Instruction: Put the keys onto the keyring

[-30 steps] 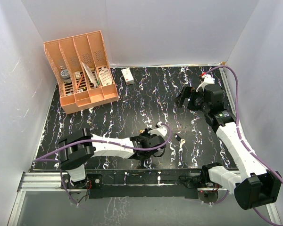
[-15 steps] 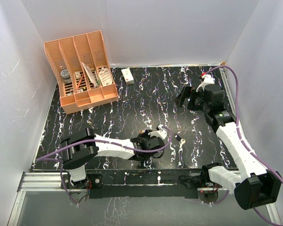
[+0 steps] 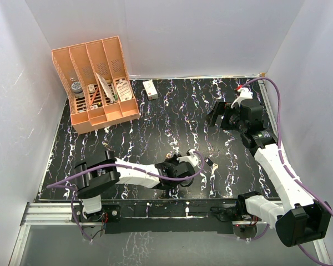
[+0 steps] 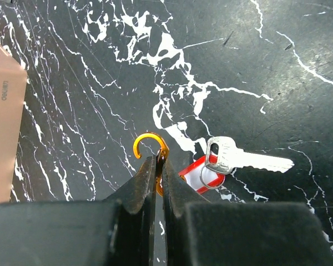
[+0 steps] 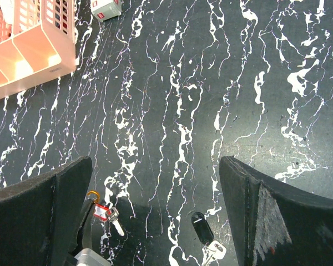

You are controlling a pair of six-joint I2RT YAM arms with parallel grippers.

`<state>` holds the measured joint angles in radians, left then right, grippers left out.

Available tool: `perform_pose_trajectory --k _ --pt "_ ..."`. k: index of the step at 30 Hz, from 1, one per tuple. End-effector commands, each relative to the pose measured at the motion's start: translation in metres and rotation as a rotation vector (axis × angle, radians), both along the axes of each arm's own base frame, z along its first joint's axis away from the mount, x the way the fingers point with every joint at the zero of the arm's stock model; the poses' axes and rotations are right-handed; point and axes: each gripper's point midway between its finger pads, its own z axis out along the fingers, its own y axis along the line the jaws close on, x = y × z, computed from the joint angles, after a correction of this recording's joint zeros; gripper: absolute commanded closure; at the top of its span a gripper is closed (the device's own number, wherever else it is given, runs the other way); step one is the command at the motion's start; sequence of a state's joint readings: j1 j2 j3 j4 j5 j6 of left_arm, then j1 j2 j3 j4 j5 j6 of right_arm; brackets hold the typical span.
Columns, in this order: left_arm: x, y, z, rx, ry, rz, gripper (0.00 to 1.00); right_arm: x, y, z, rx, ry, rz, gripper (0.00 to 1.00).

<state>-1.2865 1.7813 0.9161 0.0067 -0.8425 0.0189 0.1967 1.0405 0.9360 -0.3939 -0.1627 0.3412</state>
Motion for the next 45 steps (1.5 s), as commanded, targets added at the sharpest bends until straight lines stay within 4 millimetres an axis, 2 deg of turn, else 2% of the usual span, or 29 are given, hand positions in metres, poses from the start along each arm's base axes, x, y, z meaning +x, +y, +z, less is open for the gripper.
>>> perform_pose_trajectory --k 1,24,32,45 --pt "-0.001 -0.003 0.000 0.003 0.012 -0.027 1.00 0.004 0.000 0.014 -0.005 -0.053 0.000 0.02" --pt "-0.006 -0.008 -0.011 0.028 0.059 -0.069 1.00 0.005 0.000 0.013 -0.009 -0.056 0.001 0.02" --pt "-0.004 -0.011 -0.009 0.026 0.053 -0.071 1.00 0.005 0.000 0.010 -0.010 -0.050 0.002 0.02" --pt "-0.003 -0.015 0.005 0.012 0.046 -0.070 1.00 0.004 0.000 0.010 -0.011 -0.049 0.000 0.02"
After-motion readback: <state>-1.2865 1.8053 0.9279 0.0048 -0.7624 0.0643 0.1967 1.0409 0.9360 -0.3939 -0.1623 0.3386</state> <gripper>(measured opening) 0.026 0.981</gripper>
